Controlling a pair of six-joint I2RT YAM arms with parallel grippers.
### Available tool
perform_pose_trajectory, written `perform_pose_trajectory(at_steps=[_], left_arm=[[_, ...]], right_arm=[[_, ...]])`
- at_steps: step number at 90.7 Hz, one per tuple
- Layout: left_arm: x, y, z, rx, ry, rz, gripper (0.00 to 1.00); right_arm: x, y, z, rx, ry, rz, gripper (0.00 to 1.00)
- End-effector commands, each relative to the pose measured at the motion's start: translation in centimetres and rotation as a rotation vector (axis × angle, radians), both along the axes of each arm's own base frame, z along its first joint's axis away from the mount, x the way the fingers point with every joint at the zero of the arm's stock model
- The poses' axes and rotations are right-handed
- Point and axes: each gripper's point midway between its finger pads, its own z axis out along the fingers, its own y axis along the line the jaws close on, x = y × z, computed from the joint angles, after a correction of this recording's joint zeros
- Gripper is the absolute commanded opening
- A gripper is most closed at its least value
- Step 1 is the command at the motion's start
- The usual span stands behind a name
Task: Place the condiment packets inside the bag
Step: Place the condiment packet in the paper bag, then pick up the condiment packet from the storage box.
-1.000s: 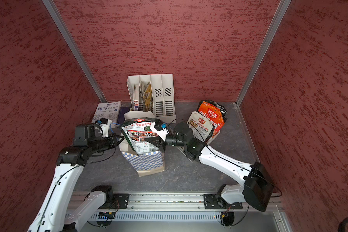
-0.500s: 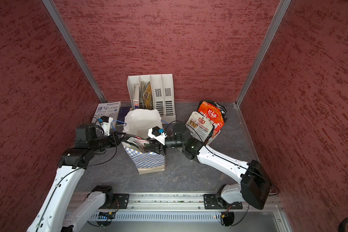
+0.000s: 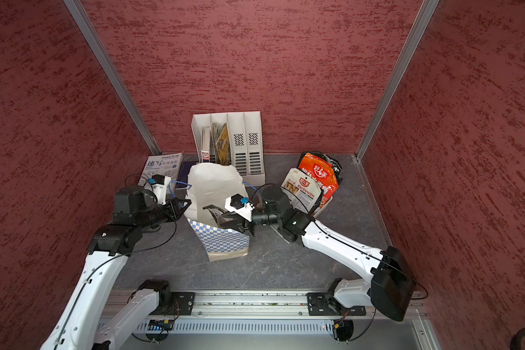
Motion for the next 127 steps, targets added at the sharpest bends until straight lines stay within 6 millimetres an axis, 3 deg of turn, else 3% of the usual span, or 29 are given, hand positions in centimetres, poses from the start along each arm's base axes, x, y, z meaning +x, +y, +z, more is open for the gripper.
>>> perform_pose_trajectory(at_steps=[1,11,20,31,42,55,66,79,87,105,127], left_arm=[[0.5,-0.2,0.5,0.031,-0.063,-0.025,0.00],[0.6,-0.4,0.5,0.040,-0.079,-0.043,0.00],[0.7,-0.6,0.4,0.052,-0.086,-0.060,0.00],[0.7,-0.8,0.2,0.061,-0.084,-0.071,0.00],[0.8,-1.0,0.0,0.060,-0.080,-0.080,0.00],[0.9,-1.2,0.0,0.056,-0.075,-0.081,0.00],[0.9,-1.2,0.0,0.061,-0.072,-0.079,0.00],[1.0,-1.0,-0.5,0.072,-0.056,-0.073,0.00],[1.1,-1.1,-0.7,0.070,-0.046,-0.079,0.00],[1.1,-1.3,-0.5,0.073,-0.050,-0.089,0.00],[1.1,-1.3,-0.5,0.075,-0.047,-0.087,0.00]], right_arm=[[0.5,-1.6,2.8,0.032,-0.036,-0.106,0.45],[2.8,-4.4,5.9,0.072,-0.011,-0.346,0.64],[6.4,-9.0,7.0,0.056,0.010,-0.656,0.67],[11.8,-17.2,3.8,-0.101,0.137,-1.017,0.80],[15.7,-24.5,-0.7,-0.257,0.263,-1.230,0.80],[18.4,-30.4,-5.4,-0.340,0.534,-1.405,0.75],[17.3,-30.6,-7.0,-0.277,0.715,-1.394,0.73],[14.2,-29.9,-8.0,-0.136,0.855,-1.355,0.80],[13.4,-29.1,-8.9,-0.073,0.950,-1.287,0.81],[15.0,-29.6,-12.5,-0.018,1.071,-1.290,0.85],[18.2,-30.0,-14.0,0.028,1.060,-1.299,0.86]])
